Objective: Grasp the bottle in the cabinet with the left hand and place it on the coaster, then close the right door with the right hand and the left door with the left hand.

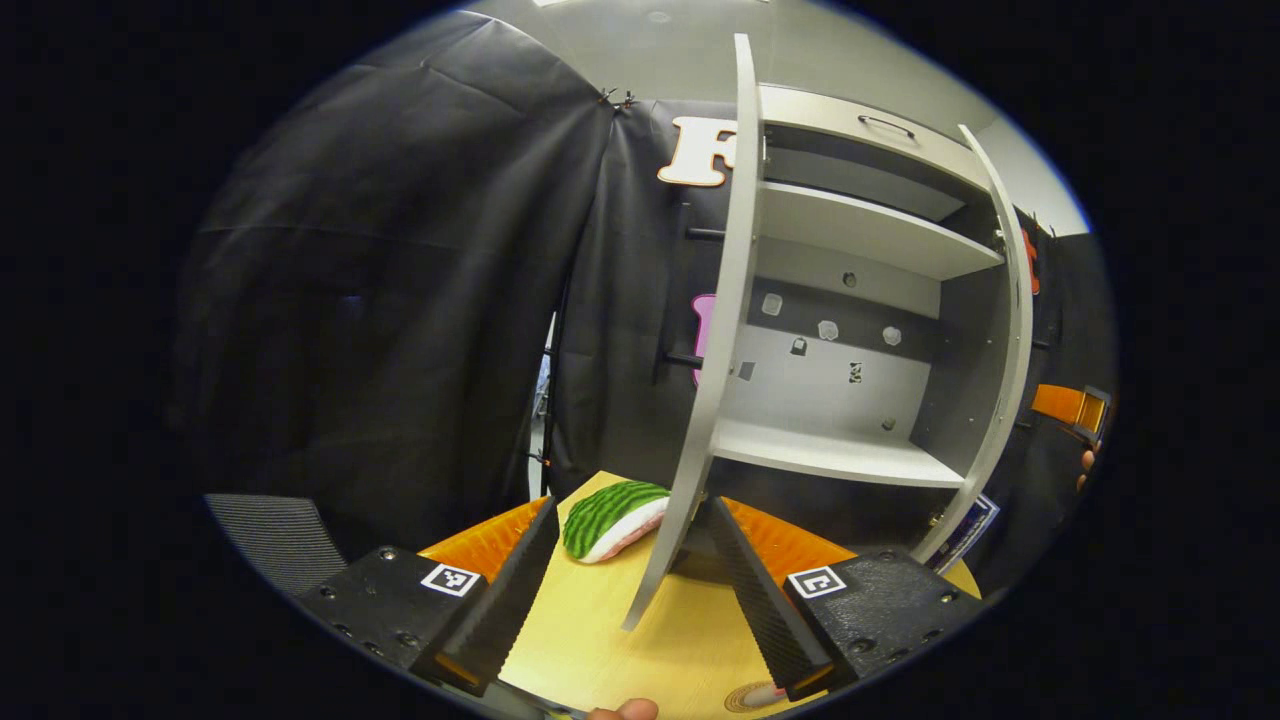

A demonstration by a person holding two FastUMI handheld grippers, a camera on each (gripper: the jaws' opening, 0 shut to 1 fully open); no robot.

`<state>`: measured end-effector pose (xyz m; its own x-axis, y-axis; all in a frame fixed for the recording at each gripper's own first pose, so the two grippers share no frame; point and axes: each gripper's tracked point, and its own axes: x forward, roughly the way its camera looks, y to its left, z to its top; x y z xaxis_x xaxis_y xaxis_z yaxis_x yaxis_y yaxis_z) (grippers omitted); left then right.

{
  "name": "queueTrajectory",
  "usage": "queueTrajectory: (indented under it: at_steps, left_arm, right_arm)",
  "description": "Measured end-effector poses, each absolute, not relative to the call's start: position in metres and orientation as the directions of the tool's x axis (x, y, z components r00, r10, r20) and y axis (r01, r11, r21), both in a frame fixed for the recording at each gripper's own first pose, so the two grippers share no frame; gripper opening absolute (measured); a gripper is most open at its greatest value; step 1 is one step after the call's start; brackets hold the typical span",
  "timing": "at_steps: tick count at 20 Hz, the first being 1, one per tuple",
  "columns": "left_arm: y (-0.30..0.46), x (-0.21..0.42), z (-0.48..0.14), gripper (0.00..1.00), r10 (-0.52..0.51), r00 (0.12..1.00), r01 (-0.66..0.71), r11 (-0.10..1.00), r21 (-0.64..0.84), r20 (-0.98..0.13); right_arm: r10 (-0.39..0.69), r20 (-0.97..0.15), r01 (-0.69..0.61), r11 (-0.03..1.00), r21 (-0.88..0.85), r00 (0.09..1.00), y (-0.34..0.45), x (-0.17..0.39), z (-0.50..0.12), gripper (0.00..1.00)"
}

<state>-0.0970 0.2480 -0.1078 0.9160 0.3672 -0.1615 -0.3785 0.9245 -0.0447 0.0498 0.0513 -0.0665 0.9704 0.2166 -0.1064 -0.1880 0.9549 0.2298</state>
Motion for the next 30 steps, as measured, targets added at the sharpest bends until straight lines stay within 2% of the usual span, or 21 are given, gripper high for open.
queueTrajectory:
  at_steps: [7,8,10,11,13,14,15,16,17,23,24,25,26,30]
  left_arm:
    - [0.262,-0.088,-0.116,0.96,0.376,0.908,-0.395,0.916,-0.075,-0.187]
    - [0.264,-0.087,-0.117,0.92,0.377,0.907,-0.397,0.914,-0.079,-0.189]
    - [0.267,-0.084,-0.118,0.92,0.377,0.906,-0.399,0.913,-0.089,-0.191]
    - [0.269,-0.083,-0.118,0.96,0.376,0.906,-0.399,0.912,-0.092,-0.193]
    - [0.27,-0.08,-0.12,0.96,0.374,0.906,-0.398,0.913,-0.095,-0.198]
    - [0.271,-0.078,-0.12,0.92,0.374,0.905,-0.398,0.912,-0.095,-0.201]
    - [0.273,-0.077,-0.12,0.92,0.375,0.905,-0.399,0.912,-0.095,-0.203]
    - [0.274,-0.076,-0.12,0.96,0.375,0.904,-0.4,0.912,-0.095,-0.205]
    - [0.274,-0.074,-0.12,0.96,0.374,0.905,-0.398,0.912,-0.096,-0.205]
    - [0.279,-0.063,-0.119,0.96,0.363,0.908,-0.387,0.918,-0.088,-0.212]
    - [0.28,-0.062,-0.119,0.92,0.362,0.907,-0.386,0.919,-0.083,-0.214]
    - [0.281,-0.06,-0.12,0.92,0.361,0.908,-0.385,0.92,-0.08,-0.214]
    - [0.282,-0.059,-0.12,0.96,0.361,0.908,-0.384,0.92,-0.078,-0.214]
    - [0.288,-0.054,-0.122,0.96,0.367,0.904,-0.389,0.919,-0.065,-0.218]
  right_arm:
    - [0.211,-0.116,-0.181,0.958,0.224,0.971,0.059,0.049,-0.072,0.98]
    - [0.207,-0.115,-0.178,0.959,0.22,0.972,0.06,0.048,-0.072,0.98]
    - [0.199,-0.115,-0.172,0.962,0.214,0.973,0.058,0.047,-0.071,0.98]
    - [0.195,-0.115,-0.168,0.963,0.212,0.974,0.058,0.047,-0.072,0.98]
    - [0.19,-0.119,-0.162,0.964,0.21,0.975,0.058,0.047,-0.073,0.98]
    - [0.186,-0.12,-0.159,0.965,0.21,0.975,0.057,0.047,-0.074,0.98]
    - [0.183,-0.12,-0.156,0.966,0.209,0.976,0.057,0.046,-0.074,0.98]
    - [0.181,-0.121,-0.154,0.967,0.204,0.976,0.057,0.047,-0.075,0.93]
    - [0.179,-0.122,-0.153,0.968,0.199,0.976,0.059,0.046,-0.075,0.98]
    - [0.171,-0.127,-0.145,0.971,0.189,0.977,0.062,0.042,-0.081,0.98]
    - [0.168,-0.128,-0.143,0.972,0.186,0.977,0.063,0.041,-0.082,0.98]
    - [0.164,-0.129,-0.139,0.974,0.181,0.978,0.063,0.042,-0.082,0.98]
    - [0.158,-0.129,-0.135,0.975,0.175,0.979,0.061,0.041,-0.082,0.98]
    - [0.15,-0.131,-0.127,0.978,0.168,0.98,0.059,0.042,-0.084,0.98]
